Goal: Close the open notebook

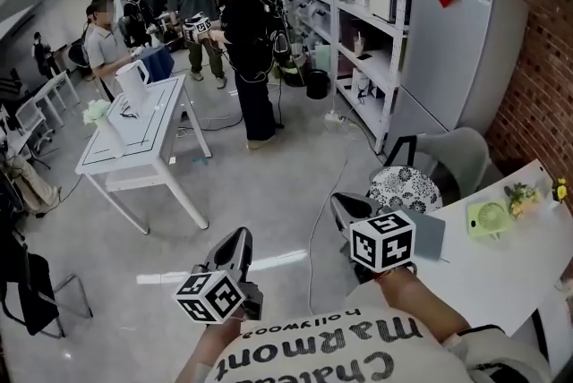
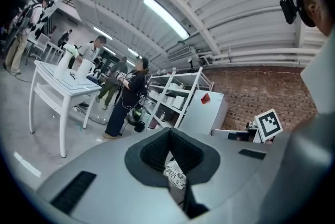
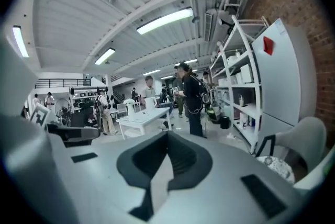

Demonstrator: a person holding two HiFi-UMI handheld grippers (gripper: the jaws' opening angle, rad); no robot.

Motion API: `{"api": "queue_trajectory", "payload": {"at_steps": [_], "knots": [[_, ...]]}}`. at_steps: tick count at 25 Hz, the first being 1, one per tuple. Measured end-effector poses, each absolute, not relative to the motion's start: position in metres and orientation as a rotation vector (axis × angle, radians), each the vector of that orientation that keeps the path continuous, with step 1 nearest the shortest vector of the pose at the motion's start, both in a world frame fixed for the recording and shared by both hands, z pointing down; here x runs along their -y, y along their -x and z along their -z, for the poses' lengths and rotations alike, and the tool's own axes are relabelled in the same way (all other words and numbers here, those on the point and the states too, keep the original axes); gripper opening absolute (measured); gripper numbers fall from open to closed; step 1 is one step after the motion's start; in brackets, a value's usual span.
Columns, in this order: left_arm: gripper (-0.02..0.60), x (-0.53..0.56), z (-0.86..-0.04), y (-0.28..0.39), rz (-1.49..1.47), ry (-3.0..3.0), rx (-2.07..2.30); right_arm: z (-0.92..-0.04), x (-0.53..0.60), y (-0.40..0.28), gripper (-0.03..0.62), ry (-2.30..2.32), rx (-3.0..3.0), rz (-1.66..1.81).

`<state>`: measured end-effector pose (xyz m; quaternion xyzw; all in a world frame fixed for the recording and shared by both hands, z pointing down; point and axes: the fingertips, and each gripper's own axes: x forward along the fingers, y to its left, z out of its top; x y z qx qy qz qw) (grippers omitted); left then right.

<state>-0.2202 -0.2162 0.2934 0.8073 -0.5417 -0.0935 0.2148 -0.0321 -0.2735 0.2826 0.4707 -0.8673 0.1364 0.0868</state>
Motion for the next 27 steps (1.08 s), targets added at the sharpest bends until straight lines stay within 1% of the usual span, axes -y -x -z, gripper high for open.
{"api": "queue_trajectory", "payload": {"at_steps": [11, 27], "knots": [[0.002, 0.208, -0.315, 0.175, 0.241, -2.152, 1.495, -0.315, 0.270, -0.023, 0.003, -1.349, 2.522, -0.526], [0.002, 0.210, -0.319, 0.174, 0.264, -2.122, 1.515, -0.321, 0.276, -0.037, 0.003, -1.366, 2.507, -0.532]]}}
